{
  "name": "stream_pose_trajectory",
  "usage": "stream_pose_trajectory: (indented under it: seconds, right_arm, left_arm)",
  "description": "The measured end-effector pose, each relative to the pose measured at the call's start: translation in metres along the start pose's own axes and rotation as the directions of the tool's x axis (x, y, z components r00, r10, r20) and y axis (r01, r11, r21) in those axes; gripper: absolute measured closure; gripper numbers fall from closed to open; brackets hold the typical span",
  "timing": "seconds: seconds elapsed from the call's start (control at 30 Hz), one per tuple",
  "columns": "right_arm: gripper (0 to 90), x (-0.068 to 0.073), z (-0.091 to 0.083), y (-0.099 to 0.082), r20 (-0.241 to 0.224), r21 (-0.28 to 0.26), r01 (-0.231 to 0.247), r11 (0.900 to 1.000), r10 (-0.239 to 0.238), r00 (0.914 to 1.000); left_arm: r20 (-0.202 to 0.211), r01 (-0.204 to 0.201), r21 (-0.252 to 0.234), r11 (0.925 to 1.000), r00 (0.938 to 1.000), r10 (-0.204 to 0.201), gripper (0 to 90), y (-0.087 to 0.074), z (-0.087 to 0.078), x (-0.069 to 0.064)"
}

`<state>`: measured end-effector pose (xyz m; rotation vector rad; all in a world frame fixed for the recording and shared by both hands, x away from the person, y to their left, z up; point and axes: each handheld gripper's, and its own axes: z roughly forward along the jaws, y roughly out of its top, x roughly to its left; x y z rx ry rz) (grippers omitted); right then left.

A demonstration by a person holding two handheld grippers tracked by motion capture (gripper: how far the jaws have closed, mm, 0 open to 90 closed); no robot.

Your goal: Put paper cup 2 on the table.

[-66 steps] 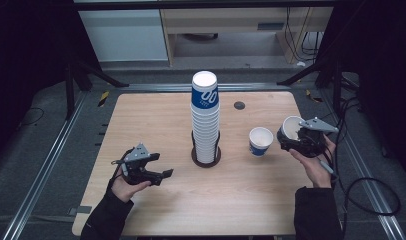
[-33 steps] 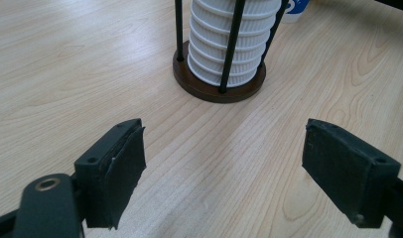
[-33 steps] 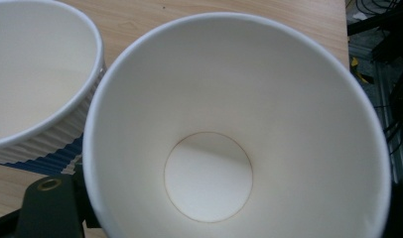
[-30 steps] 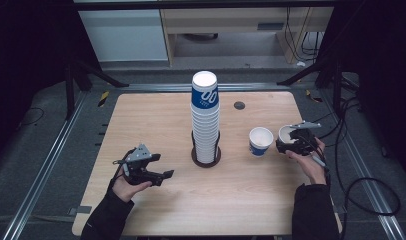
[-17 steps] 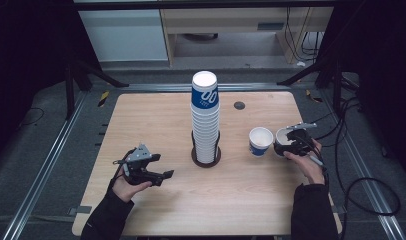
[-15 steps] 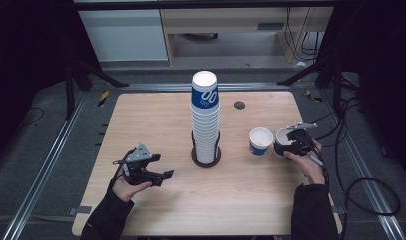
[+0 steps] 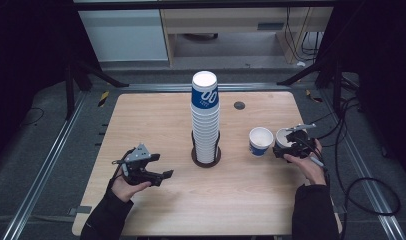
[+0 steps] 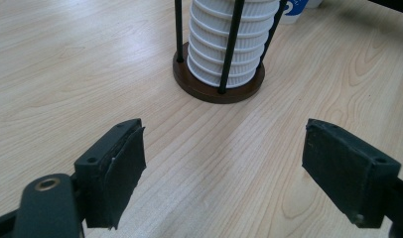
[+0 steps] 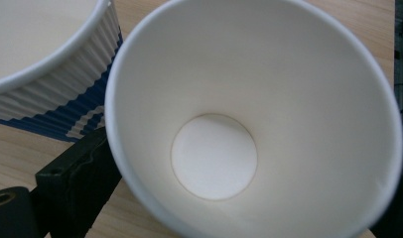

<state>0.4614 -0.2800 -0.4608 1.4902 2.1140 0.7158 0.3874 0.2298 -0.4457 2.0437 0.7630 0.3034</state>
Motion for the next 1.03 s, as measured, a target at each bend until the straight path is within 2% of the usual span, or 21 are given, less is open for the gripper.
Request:
stream_pose_trajectory:
  seconds: [0.1, 0.23, 0.5, 0.63, 0.77, 0.93, 1.03]
  right_arm:
    - [4.9, 0.000, -0.004, -0.004, 0.011, -0.011, -0.004, 0.9999, 0.004, 0.9999]
    - [4.1, 0.001, -0.008, -0.009, 0.013, 0.005, -0.012, 0.9999, 0.012, 0.9998]
    - [4.2, 0.007, -0.017, -0.020, 0.015, 0.001, -0.021, 0.9998, 0.021, 0.9997]
    - [4.6, 0.012, -0.024, -0.027, 0.001, 0.004, -0.025, 0.9997, 0.025, 0.9997]
    - [4.9, 0.018, -0.032, -0.035, -0.014, -0.016, 0.000, 0.9999, 0.000, 0.9999]
    - [4.0, 0.027, -0.041, -0.039, -0.036, -0.038, -0.006, 0.9993, 0.005, 0.9993]
    - [3.5, 0.033, -0.045, -0.044, -0.043, -0.051, 0.015, 0.9986, -0.017, 0.9989]
  left_arm:
    - [-0.001, -0.002, -0.005, 1.0000, 1.0000, 0.002, 16.4, 0.000, -0.001, 0.000]
    - [-0.001, -0.005, -0.008, 1.0000, 1.0000, 0.005, 16.4, 0.001, -0.002, -0.002]
    - [-0.004, -0.002, 0.003, 1.0000, 1.0000, 0.002, 16.4, 0.001, -0.002, 0.000]
    - [-0.007, 0.009, 0.006, 0.9999, 0.9999, -0.008, 16.4, -0.001, -0.001, 0.002]
    - [-0.011, 0.008, 0.008, 0.9999, 0.9999, -0.008, 16.4, -0.001, -0.001, 0.003]
    - [-0.019, 0.012, 0.013, 0.9998, 0.9998, -0.012, 16.4, -0.003, -0.001, 0.004]
    - [-0.026, 0.024, 0.017, 0.9996, 0.9994, -0.023, 16.3, -0.004, -0.001, 0.007]
